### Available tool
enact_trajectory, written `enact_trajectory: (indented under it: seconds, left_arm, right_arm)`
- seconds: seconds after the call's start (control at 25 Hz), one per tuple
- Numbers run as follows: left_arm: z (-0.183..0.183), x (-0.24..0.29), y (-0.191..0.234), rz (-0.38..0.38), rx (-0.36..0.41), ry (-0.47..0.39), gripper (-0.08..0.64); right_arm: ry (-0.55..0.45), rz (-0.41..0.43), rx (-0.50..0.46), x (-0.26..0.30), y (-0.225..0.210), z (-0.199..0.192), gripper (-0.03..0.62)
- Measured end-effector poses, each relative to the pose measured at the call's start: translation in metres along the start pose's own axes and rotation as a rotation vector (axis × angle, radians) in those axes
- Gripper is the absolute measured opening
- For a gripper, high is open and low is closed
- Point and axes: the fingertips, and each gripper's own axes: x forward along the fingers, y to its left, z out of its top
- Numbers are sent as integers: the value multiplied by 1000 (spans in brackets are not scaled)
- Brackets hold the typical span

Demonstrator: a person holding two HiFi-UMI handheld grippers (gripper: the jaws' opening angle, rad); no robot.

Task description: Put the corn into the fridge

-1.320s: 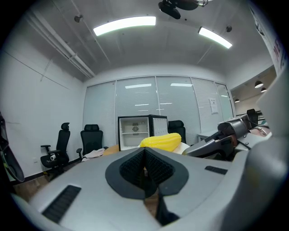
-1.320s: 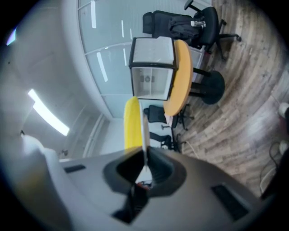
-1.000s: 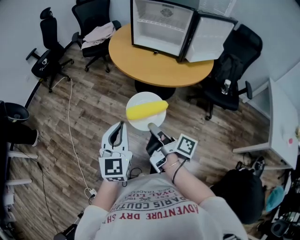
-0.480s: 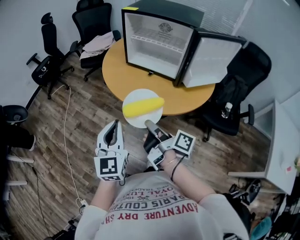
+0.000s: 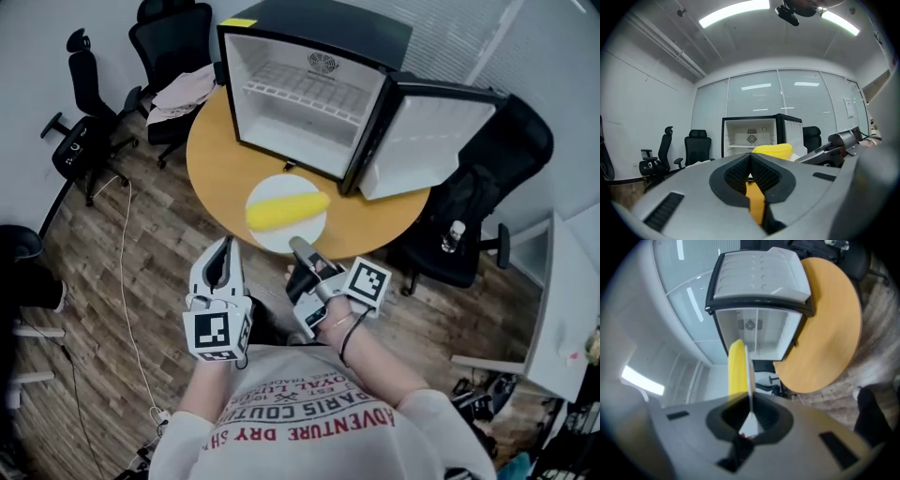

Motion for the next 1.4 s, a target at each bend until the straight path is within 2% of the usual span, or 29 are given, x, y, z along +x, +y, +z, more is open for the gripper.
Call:
enact_trajectory:
  seconds: [0.16,0.32,0.72,0.96,1.28,1.4]
  left_arm:
    - [-6,49,7,-40,25,9,25]
    - [-5,107,16,-123,27,8,25]
    - [12,238,78,-332,47,-7,25]
    - [12,293,95,-458,64,-9,25]
    - [9,343,81,-573,63,0,25]
    - [8,355,81,-594,59,0,25]
  right_arm:
    - [-27,-15,32,29,-8,25,38]
    - [-94,1,49,64,-7,56,38]
    - [-333,21,52,159,16,117,38]
    - [-474,17,56,197,18,153,38]
    - [-566,-13,96,219,11,196,38]
    - [-586,-24,110,227,6,205,38]
